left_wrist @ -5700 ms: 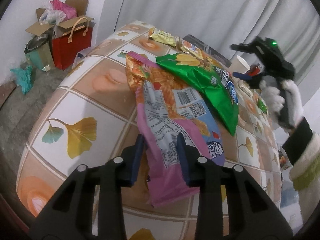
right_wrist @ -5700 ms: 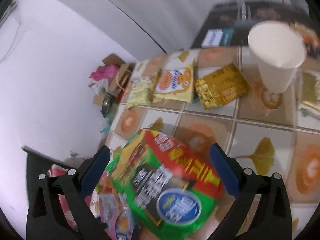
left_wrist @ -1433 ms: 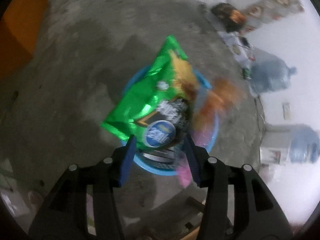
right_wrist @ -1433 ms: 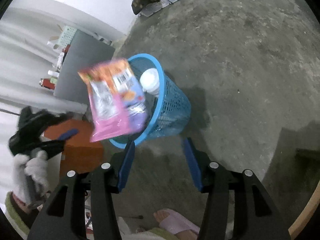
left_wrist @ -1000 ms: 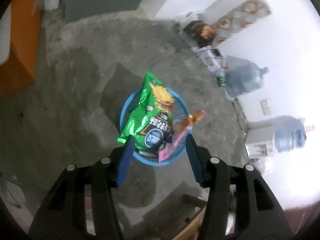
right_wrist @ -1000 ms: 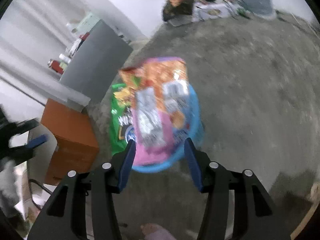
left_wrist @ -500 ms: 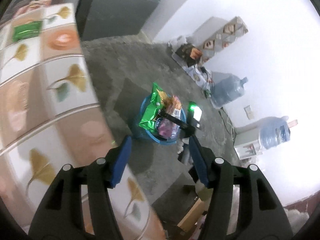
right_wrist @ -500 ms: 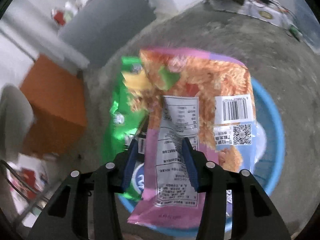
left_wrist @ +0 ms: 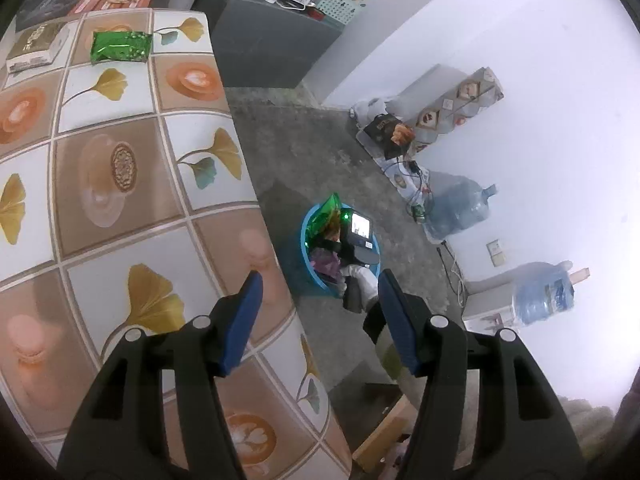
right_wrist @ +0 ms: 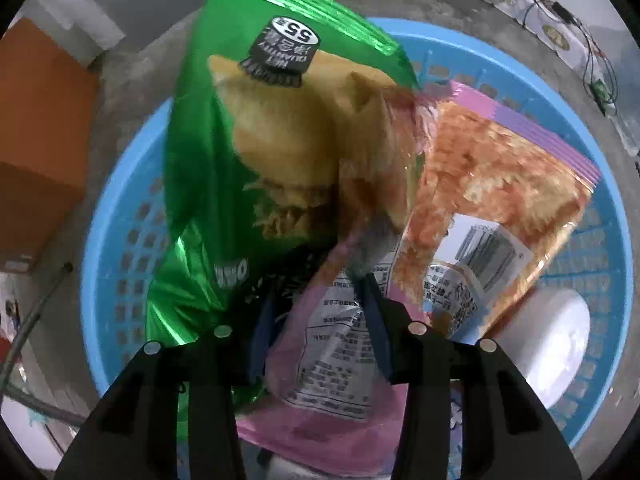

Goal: Collect trash

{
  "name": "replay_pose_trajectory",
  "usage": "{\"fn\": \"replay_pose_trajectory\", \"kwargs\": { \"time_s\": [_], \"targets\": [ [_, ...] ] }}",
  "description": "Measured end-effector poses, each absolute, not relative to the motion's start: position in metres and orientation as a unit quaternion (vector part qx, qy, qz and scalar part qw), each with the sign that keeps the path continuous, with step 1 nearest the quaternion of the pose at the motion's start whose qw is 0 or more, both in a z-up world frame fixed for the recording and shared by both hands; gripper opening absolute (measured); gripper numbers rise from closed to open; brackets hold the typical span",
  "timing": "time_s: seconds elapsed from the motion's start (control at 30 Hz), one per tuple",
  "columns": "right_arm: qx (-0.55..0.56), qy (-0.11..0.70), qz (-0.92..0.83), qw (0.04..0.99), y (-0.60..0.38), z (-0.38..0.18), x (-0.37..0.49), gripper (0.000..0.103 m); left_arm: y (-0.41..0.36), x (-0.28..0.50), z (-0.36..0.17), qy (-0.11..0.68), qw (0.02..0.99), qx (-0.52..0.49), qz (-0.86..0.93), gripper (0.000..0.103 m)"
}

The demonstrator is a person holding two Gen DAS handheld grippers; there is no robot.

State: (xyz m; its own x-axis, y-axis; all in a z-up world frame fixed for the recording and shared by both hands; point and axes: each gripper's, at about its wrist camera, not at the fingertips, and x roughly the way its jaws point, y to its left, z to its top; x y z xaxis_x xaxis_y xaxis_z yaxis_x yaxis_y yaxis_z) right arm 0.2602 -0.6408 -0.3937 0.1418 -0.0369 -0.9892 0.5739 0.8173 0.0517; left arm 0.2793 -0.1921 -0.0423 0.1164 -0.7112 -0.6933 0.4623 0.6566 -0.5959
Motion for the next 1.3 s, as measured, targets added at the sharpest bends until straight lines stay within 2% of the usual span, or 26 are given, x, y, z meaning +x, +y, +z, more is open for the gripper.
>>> {"fn": "replay_pose_trajectory", "kwargs": {
  "time_s": [0.23,0.4,0.5,0.6,0.77,0.9,1.0,1.1,1.17,1.23,1.3],
  "targets": [
    [0.202,0.639,-0.225,0.707,-0.646,-0.409,0.276,0.041,-0.182,0.278,-0.041,0.526,0.745,-0.122,-0.392,0.056],
    [0.209,0.637,-0.216,0.710,-0.645,-0.388,0.270,0.041,-0.166,0.272,-0.033,0.513,0.756,-0.130,-0.386,0.056],
    [0.242,0.614,-0.196,0.725,-0.647,-0.367,0.254,0.047,-0.155,0.267,-0.028,0.499,0.766,-0.131,-0.383,0.056],
    [0.274,0.588,-0.170,0.742,-0.648,-0.344,0.233,0.061,-0.145,0.260,-0.023,0.489,0.771,-0.141,-0.384,0.056],
    [0.301,0.551,-0.156,0.763,-0.646,-0.309,0.206,0.061,-0.128,0.242,-0.010,0.470,0.780,-0.150,-0.385,0.057],
    [0.339,0.484,-0.148,0.793,-0.647,-0.256,0.174,0.061,-0.114,0.220,0.010,0.440,0.800,-0.138,-0.384,0.058],
    [0.337,0.438,-0.121,0.824,-0.634,-0.208,0.148,0.061,-0.100,0.200,0.024,0.411,0.823,-0.121,-0.374,0.067],
    [0.282,0.391,-0.094,0.871,-0.589,-0.138,0.113,0.062,-0.088,0.174,0.039,0.377,0.847,-0.099,-0.360,0.079],
    [0.254,0.355,-0.079,0.896,-0.560,-0.093,0.082,0.073,-0.079,0.153,0.048,0.351,0.866,-0.083,-0.346,0.085],
    [0.221,0.309,-0.067,0.923,-0.527,-0.048,0.039,0.092,-0.072,0.136,0.054,0.332,0.885,-0.069,-0.319,0.094],
    [0.185,0.259,-0.066,0.946,-0.488,-0.005,-0.004,0.097,-0.065,0.116,0.060,0.313,0.906,-0.054,-0.281,0.094]
  ]
}}
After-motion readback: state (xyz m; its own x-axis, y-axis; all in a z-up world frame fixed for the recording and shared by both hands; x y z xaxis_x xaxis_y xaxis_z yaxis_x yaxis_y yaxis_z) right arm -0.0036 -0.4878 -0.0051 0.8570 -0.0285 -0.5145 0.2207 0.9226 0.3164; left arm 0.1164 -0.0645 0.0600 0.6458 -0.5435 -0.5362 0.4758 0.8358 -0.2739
